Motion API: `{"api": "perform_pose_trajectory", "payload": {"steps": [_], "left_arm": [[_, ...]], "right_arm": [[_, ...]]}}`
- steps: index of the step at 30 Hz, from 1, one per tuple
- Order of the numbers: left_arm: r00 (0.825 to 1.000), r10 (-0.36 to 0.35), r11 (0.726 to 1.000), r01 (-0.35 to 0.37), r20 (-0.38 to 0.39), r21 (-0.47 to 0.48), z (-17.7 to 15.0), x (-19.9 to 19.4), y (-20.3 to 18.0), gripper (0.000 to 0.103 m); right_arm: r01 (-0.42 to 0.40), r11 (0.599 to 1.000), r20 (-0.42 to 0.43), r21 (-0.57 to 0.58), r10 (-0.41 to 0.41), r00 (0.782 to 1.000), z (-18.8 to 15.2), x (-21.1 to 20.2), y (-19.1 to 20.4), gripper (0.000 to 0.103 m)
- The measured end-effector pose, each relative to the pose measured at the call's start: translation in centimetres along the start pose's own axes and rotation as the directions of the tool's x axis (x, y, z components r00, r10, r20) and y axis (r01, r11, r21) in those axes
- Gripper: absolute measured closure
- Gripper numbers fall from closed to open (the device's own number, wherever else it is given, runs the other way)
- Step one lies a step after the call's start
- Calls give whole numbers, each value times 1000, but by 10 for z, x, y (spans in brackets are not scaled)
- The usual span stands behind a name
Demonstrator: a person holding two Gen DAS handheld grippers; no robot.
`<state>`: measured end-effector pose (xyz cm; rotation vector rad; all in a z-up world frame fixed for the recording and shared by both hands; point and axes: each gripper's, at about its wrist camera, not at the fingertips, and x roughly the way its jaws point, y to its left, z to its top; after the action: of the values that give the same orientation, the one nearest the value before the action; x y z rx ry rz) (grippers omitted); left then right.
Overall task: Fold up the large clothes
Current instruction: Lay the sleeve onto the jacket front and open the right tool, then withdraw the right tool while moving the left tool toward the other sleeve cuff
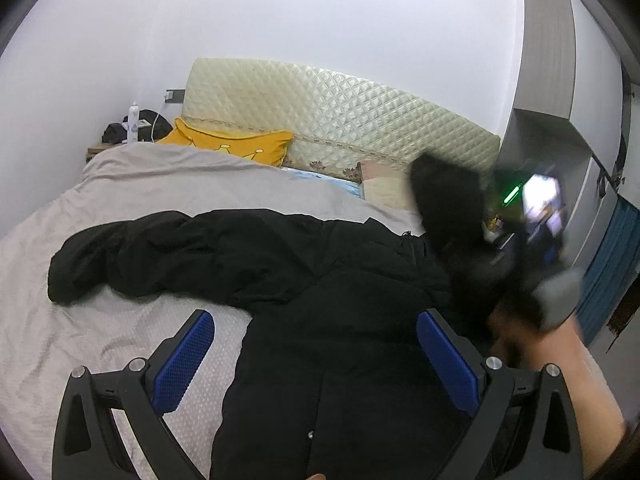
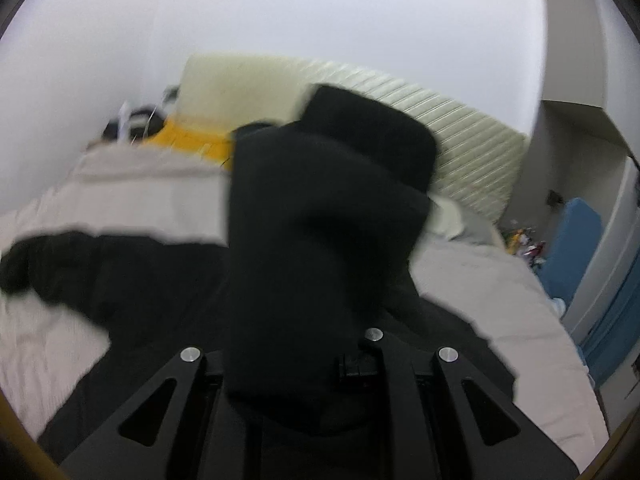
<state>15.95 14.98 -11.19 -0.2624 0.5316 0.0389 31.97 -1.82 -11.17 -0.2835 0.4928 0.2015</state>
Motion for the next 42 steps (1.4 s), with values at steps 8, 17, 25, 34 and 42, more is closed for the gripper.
{"api": "perform_pose_trajectory", "payload": {"steps": [8, 17, 25, 34, 42], "left_arm": [[999, -33, 999, 33, 10, -17, -1, -6, 5, 1], [999, -41, 999, 41, -24, -10, -2, 3, 1, 1], [999, -34, 999, 34, -26, -6, 0, 3, 0, 1], [1000, -17, 999, 18, -18, 45, -3, -8, -16, 1], [1000, -6, 997, 9, -29, 82, -17, -16, -37, 1]], "right_arm": [[-66, 996, -147, -62, 57, 988, -73, 39, 47, 91], [-61, 998, -167, -24, 57, 984, -81, 54, 53, 88], [-151, 988, -174, 37, 156, 972, -70, 25, 54, 25], [-177, 968, -104, 176, 197, 975, -70, -24, 2, 25], [-123, 964, -17, 237, 131, 991, -78, -84, -48, 25]]}}
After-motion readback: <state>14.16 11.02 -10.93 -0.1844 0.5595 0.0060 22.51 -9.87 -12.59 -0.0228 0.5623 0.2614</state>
